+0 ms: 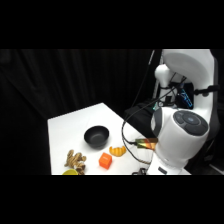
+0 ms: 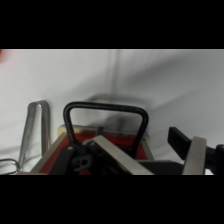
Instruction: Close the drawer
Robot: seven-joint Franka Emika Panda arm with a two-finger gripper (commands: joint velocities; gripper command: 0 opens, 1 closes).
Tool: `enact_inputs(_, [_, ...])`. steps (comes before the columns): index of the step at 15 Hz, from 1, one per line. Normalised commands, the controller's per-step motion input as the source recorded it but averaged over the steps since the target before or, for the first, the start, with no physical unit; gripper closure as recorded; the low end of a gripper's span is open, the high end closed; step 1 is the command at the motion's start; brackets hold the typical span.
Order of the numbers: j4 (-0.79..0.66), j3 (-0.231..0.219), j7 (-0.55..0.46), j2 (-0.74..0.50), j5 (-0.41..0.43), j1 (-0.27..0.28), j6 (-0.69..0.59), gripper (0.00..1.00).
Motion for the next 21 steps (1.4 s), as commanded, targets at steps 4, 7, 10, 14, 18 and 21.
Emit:
enact_inputs(4, [0.05,-0.033,-0.02,-0.11,-0.041,-0.087,-0.10,0.00])
enact_inputs(7, [-0.15,-0.006,-0.07,-0.34,0.028,-0.179,-0.10,0.00])
enact_inputs(10, [-0.19,0.050,-0.12,-0.44,0.114,-0.161,-0.17,0.00])
enact_inputs(14, [-0.15,0.084,-0.11,-0.50,0.248,-0.131,-0.35,0.00])
enact_inputs(18, [0.02,-0.010,0.06,-0.42,0.219,-0.083,-0.45,0.00])
enact_inputs(21, [0.16,-0.060,0.15,-0.23,0.150,-0.055,-0.39,0.00])
